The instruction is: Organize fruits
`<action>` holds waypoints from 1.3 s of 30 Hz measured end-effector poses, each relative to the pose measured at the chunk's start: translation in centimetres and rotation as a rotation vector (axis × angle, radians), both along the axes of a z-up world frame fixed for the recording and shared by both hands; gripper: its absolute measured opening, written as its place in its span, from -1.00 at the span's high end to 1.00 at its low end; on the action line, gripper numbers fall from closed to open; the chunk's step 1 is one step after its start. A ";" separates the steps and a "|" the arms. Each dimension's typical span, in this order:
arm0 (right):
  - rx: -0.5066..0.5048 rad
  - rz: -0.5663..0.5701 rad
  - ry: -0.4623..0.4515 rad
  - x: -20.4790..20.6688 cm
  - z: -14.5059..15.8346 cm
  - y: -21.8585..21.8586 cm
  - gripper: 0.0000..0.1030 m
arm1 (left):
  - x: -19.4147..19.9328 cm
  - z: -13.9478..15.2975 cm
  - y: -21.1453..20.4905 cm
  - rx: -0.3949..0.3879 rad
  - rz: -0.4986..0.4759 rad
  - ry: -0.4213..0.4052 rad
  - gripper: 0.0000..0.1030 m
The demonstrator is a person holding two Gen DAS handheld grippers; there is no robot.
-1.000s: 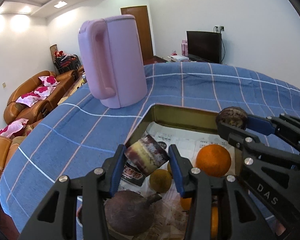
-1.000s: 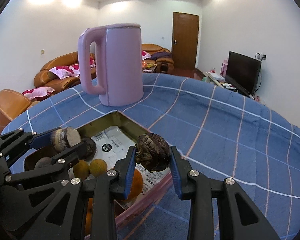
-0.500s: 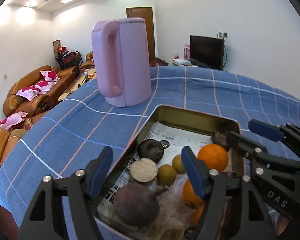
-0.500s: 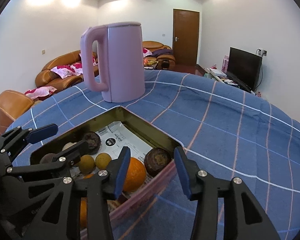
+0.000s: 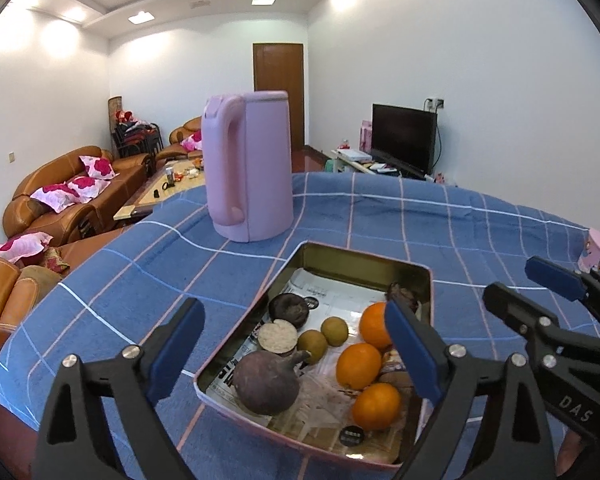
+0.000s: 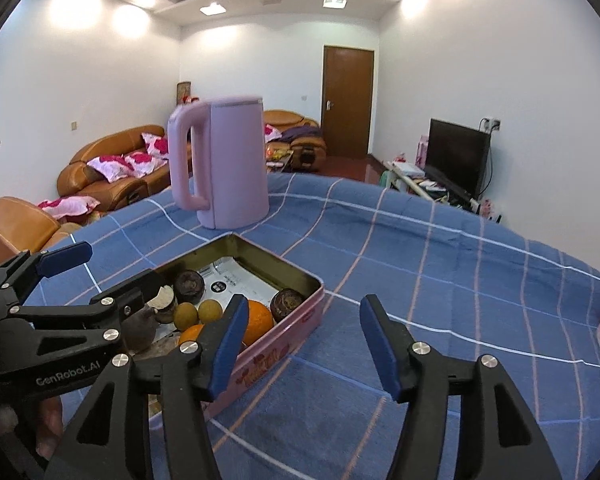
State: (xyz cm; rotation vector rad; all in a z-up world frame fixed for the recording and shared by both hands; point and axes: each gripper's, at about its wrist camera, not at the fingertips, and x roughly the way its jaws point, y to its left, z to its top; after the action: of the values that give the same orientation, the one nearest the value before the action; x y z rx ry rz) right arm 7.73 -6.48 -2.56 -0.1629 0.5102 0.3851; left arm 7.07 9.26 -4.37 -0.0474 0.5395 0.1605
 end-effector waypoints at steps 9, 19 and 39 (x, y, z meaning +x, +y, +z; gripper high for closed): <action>0.021 -0.024 -0.032 -2.0 1.3 -1.4 -0.21 | -0.9 0.9 -1.0 0.007 -0.014 -0.019 -0.88; 0.051 -0.039 -0.055 -3.6 2.2 -2.5 -0.46 | -1.8 1.5 -1.6 0.015 -0.026 -0.031 -0.92; 0.078 -0.053 -0.078 -4.6 2.7 -3.3 -0.48 | -2.2 1.9 -1.9 0.021 -0.032 -0.036 -0.94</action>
State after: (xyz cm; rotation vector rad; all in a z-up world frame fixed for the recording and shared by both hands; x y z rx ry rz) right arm 3.10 -9.76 0.13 -0.0887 0.4215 0.3446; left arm 4.90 7.33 -2.47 -0.0213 0.5022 0.1341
